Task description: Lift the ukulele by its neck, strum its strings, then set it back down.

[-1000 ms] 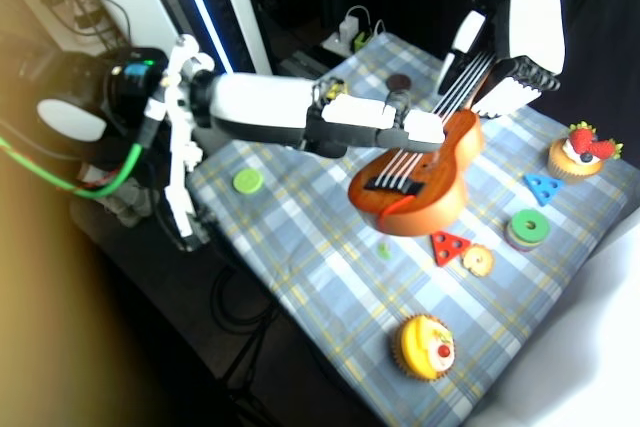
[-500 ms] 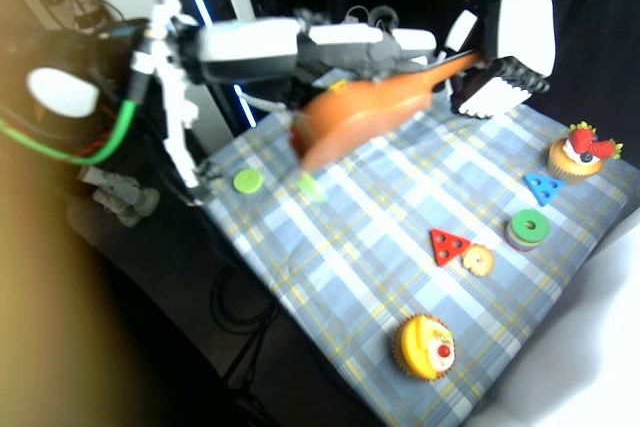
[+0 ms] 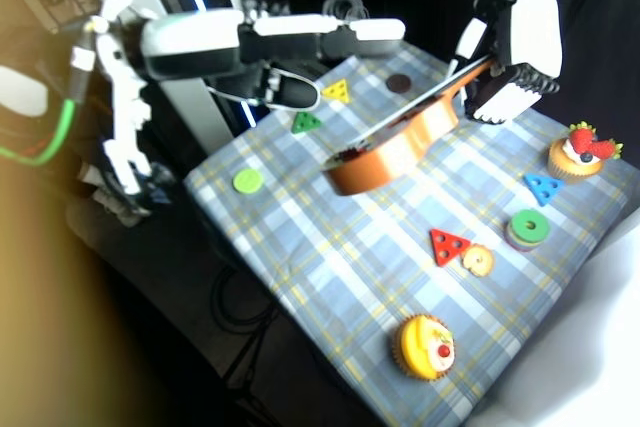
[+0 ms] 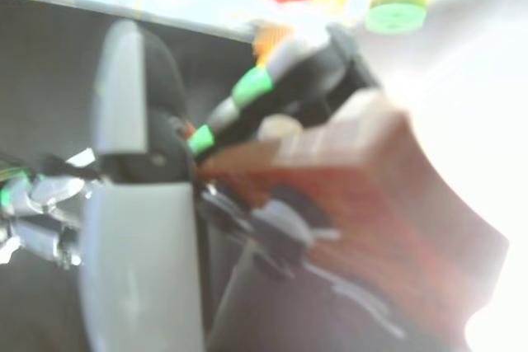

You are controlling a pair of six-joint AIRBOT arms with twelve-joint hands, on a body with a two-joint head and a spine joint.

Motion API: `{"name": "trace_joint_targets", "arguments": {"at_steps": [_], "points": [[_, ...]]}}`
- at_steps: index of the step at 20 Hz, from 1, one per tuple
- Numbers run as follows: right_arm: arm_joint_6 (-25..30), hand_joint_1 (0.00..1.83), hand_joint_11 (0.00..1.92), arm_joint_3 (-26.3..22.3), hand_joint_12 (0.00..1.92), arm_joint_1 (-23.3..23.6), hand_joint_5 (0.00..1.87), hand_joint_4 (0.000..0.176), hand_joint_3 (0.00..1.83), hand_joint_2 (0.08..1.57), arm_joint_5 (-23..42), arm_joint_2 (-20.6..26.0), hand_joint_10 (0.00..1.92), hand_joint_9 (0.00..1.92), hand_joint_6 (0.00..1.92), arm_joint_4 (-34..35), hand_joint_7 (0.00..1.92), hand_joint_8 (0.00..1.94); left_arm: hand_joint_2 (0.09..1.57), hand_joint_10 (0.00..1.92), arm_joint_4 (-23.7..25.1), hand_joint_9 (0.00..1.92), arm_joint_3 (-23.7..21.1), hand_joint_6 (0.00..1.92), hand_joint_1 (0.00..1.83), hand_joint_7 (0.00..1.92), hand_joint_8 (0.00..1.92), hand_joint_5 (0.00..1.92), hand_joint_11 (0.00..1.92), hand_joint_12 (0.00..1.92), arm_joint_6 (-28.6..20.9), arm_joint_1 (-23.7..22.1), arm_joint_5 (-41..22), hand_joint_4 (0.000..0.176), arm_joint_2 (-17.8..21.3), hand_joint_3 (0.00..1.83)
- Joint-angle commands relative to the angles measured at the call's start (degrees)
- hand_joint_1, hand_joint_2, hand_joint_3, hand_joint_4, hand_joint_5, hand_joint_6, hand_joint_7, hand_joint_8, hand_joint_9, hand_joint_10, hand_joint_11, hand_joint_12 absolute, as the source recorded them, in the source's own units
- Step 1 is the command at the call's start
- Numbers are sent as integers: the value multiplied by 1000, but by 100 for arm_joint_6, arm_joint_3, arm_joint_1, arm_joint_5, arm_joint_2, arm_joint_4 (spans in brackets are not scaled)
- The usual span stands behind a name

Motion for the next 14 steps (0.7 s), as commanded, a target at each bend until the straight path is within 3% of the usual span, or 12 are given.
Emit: {"name": "trace_joint_targets", "arguments": {"at_steps": [1,3,6,7,8,11,12,13,14], "points": [[-10,281,4,-36,2,59,0,44,5,1377,781,50,0,0,0,45,0,0,1165,1921,-278,1105,22,1921,1445,1103,1921,1089,1193,1921,-65,-34,116,0,0,4],[-17,340,0,-43,0,53,0,60,0,1366,798,71,0,0,0,45,0,0,1165,1921,-306,1076,25,1921,1438,1067,1921,1048,1184,1921,-65,0,121,0,3,3],[-178,335,0,-108,0,-27,0,56,0,1361,795,164,0,0,0,99,0,0,1167,1921,-314,1113,9,1921,1432,1079,1921,1038,1225,1921,-67,4,78,0,-9,3],[-326,315,0,-148,0,-51,0,41,0,1358,795,187,0,0,0,183,0,0,1170,1921,-312,1067,2,1921,1428,1057,1921,1033,1169,1921,-67,4,76,0,-9,4],[-571,315,0,-229,0,-80,0,41,0,1358,790,228,0,0,0,298,0,0,1170,1921,-309,1067,-8,1921,1428,1057,1921,1033,1169,1921,-68,1,76,0,-9,4],[-652,289,0,-290,0,-139,0,65,0,1341,678,285,0,0,0,362,0,0,1167,1921,-348,1075,-17,1921,1409,1068,1921,1046,1182,1921,-72,-9,90,0,2,2],[-646,281,0,-222,0,-131,0,63,0,1342,512,212,0,0,0,386,0,0,1167,1921,-334,1069,-8,1921,1399,1061,1921,1048,1173,1921,-70,0,90,0,-4,2],[-581,246,0,-139,0,-130,0,77,0,1341,366,143,0,0,0,430,0,0,1171,1921,-315,1080,-1,1921,1399,1066,1921,1053,1187,1921,-66,10,94,0,-9,4],[-449,284,0,-93,0,-147,0,77,1,1352,321,123,0,0,0,442,0,0,1171,1921,-326,1105,-1,1921,1408,1085,1921,1061,1213,1921,-66,17,98,0,-2,3]]}}
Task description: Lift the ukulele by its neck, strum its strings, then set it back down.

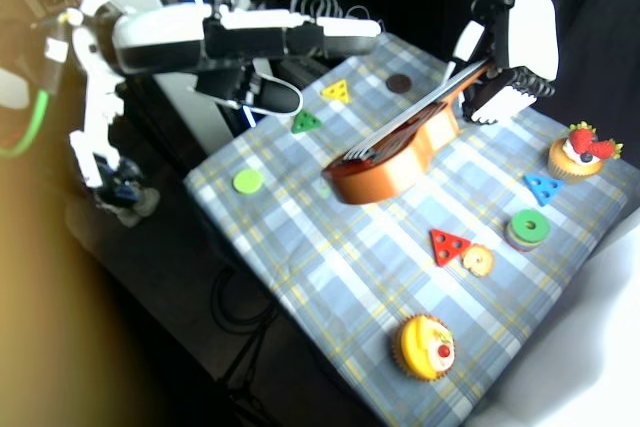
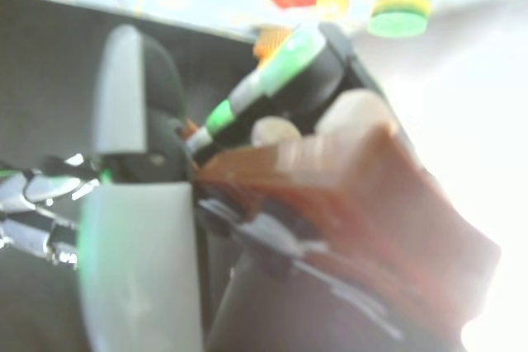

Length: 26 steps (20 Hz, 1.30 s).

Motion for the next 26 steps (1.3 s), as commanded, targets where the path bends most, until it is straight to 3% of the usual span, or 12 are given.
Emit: {"name": "trace_joint_targets", "arguments": {"at_steps": [1,2,3,4,6,9,12,18,22,24,25,26], "points": [[73,381,0,13,0,5,0,60,1,1360,666,70,0,0,0,12,0,0,1171,1921,-270,1139,9,1921,1404,1126,1921,1092,1249,1921,-59,-47,84,0,16,3],[89,381,0,-1,0,-43,0,60,1,1360,725,95,0,0,0,40,0,0,1171,1921,-287,1139,6,1921,1404,1126,1921,1092,1249,1921,-59,-47,84,0,29,3],[90,411,0,-6,0,-129,0,23,5,1378,819,133,0,0,0,142,0,0,1169,1921,-290,1168,6,1921,1404,1146,1921,1099,1291,1921,-59,-46,86,0,38,2],[96,384,0,-23,0,-222,0,18,8,1388,928,184,0,0,0,217,0,0,1170,1921,-289,1119,6,1921,1404,1118,1921,1095,1219,1921,-57,-40,89,0,39,2],[96,334,0,-65,0,-428,0,61,0,1371,1215,295,0,0,0,451,0,0,1174,1921,-292,1141,0,1921,1392,1131,1921,1095,1257,1921,-58,-27,90,0,46,4],[96,307,0,-76,0,-654,0,44,0,1362,1418,401,0,0,0,737,0,0,1172,1921,-297,1108,-28,1921,1386,1105,1921,1077,1218,1921,-59,25,74,0,60,3],[96,261,0,-77,0,-730,0,67,0,1336,1505,443,0,0,0,841,0,0,1177,1921,-289,1090,-93,1921,1386,1092,1921,1054,1189,1921,-70,115,11,0,102,5],[96,264,0,-52,0,-769,0,49,0,1347,1612,466,0,0,0,963,0,0,1186,1921,164,1079,-265,1921,1436,1023,1921,1006,1209,1921,-292,259,-71,0,164,7],[96,211,0,-56,0,-784,0,49,0,1342,1738,485,0,0,0,984,0,0,1222,1921,695,981,-231,1921,1436,912,1921,886,1130,1921,-655,378,-26,0,55,13],[96,214,6,-56,3,-784,0,64,5,1357,1753,482,0,0,0,983,0,0,1216,1921,724,1002,-140,1921,1477,948,1921,907,1146,1921,-713,467,-17,0,-57,7],[96,202,4,-56,2,-784,0,72,0,1347,1753,484,0,0,0,983,0,0,1070,1921,740,889,-107,1921,1338,683,1835,843,1015,1921,-715,512,-1,0,-118,511],[96,205,9,-56,6,-784,0,68,3,1354,1753,484,0,0,0,983,0,0,985,1921,762,856,-89,1921,1319,652,1829,818,963,1921,-715,533,21,0,-157,717]]}}
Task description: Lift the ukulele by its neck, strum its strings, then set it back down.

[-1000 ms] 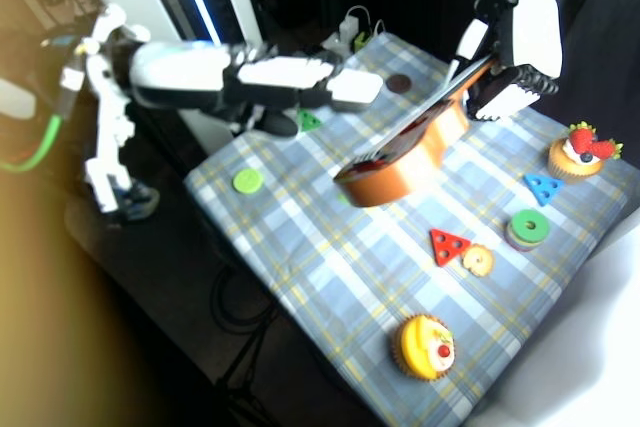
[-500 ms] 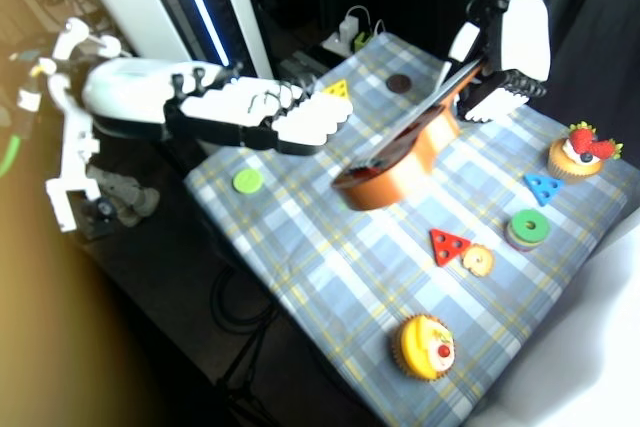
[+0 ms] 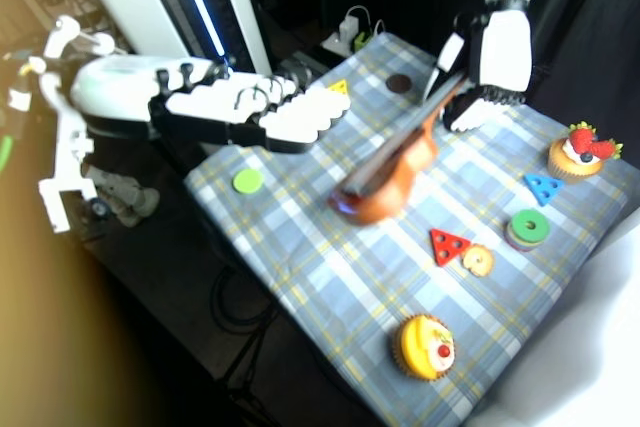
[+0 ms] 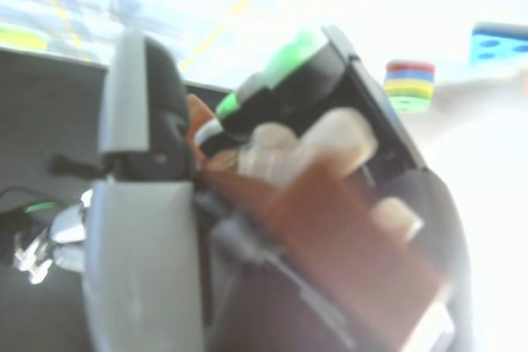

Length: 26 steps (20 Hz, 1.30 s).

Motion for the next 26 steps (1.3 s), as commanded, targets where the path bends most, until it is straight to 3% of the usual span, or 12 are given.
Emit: {"name": "trace_joint_targets", "arguments": {"at_steps": [1,5,7,9,13,14,15,17,19,21,24,26], "points": [[-18,215,1,15,0,55,0,63,1,1351,765,56,0,0,0,-3,0,0,952,1921,-196,885,35,1921,1317,650,1846,791,994,1921,-79,-27,157,0,-33,799],[-18,204,2,13,1,40,0,81,0,1343,764,59,0,0,0,-4,0,0,1190,1921,-275,786,34,1921,1333,746,1920,815,893,1921,-79,-18,133,0,-24,64],[-18,243,0,12,0,40,0,67,0,1344,764,56,0,0,0,-5,0,0,1198,1921,-255,643,24,1921,1184,565,1921,598,773,1921,-79,-21,122,0,-14,14],[-17,275,0,11,0,40,0,55,0,1347,764,59,0,0,0,-5,0,0,1284,1921,-152,523,-20,1535,1059,398,1874,644,678,1921,-79,-12,135,0,-20,9],[-17,261,0,4,1,40,0,69,0,1346,765,56,0,0,0,-5,0,0,1288,1921,23,819,-136,1448,1083,688,1734,632,944,1921,-77,-9,238,0,31,0],[-17,257,6,-1,4,40,0,60,0,1344,765,57,0,0,0,-5,0,0,1312,1921,16,732,-167,1528,1135,630,1634,584,888,1921,-77,-10,241,0,61,9],[-17,255,0,-6,0,40,0,62,0,1340,765,62,0,0,0,-4,0,0,1293,1639,19,518,-199,1485,1009,449,1301,640,542,1913,-73,-11,243,0,86,1],[-14,279,0,-13,0,40,0,65,0,1342,765,66,0,0,0,-4,0,0,1194,1347,-62,435,-332,708,1058,466,900,471,340,1800,121,-12,249,0,148,0],[-14,271,0,-24,0,40,0,64,0,1335,765,72,0,0,0,-5,0,0,1204,1313,-149,346,-494,893,1005,454,876,460,238,1791,340,-4,261,0,216,0],[-13,291,0,-25,0,40,0,69,0,1341,765,74,0,0,0,-5,0,0,1191,1049,-200,285,-569,531,998,456,679,494,21,1664,446,0,262,0,253,0],[-12,252,0,-34,0,40,0,73,0,1327,765,70,0,0,0,-5,0,0,1172,1011,-374,228,-693,198,970,436,542,543,0,1646,659,-30,297,5,369,0],[-11,259,0,-41,0,32,0,79,0,1328,765,69,0,0,0,-6,0,0,1165,783,-733,124,-839,38,899,356,173,433,0,1557,1084,-51,402,13,517,0]]}}
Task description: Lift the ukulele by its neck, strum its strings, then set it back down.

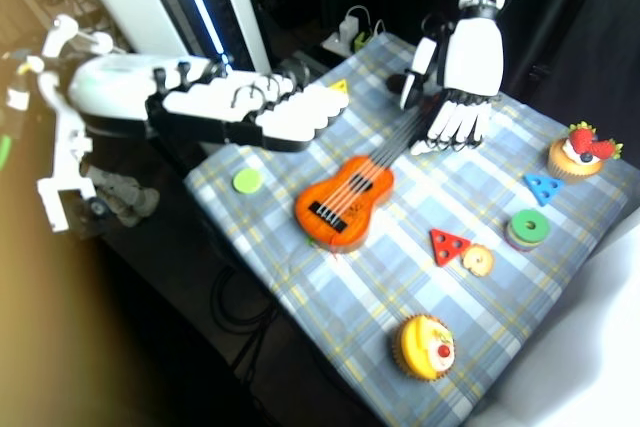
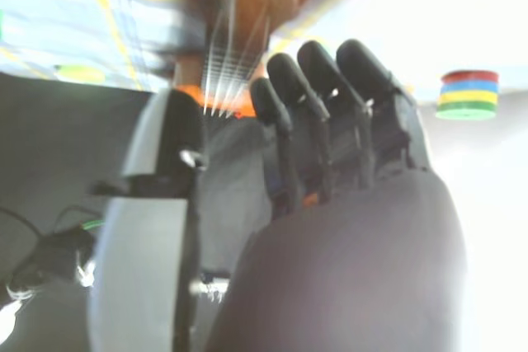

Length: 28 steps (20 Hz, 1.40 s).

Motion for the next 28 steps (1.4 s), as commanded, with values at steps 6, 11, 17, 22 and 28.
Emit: {"name": "trace_joint_targets", "arguments": {"at_steps": [6,11,17,22,28], "points": [[39,281,0,-86,0,-26,0,55,0,1329,766,105,0,0,0,-55,0,0,1135,116,-2544,0,-519,0,768,39,0,104,0,1208,2434,-142,331,59,489,0],[246,304,0,-79,0,-76,0,57,0,1308,766,113,0,0,0,-174,0,0,1115,0,-5866,0,-848,4,768,0,0,39,0,881,5701,-109,7,46,820,0],[536,362,36,-41,27,-268,0,61,0,1313,910,-7,0,0,0,-264,0,0,1112,0,-9315,0,-1192,0,842,0,0,29,0,54,8120,679,-1856,0,1203,0],[649,361,0,-46,0,-654,0,45,0,1301,1445,-44,0,0,0,-132,0,0,1149,0,-9883,0,-1256,0,627,0,0,0,0,0,8180,1035,-2825,0,1210,10],[650,401,0,-32,0,-738,0,60,0,1290,1684,-136,0,0,0,-54,0,0,1178,0,-10573,0,-1322,0,422,0,0,0,0,0,8182,1597,-4024,18,1229,8]]}}
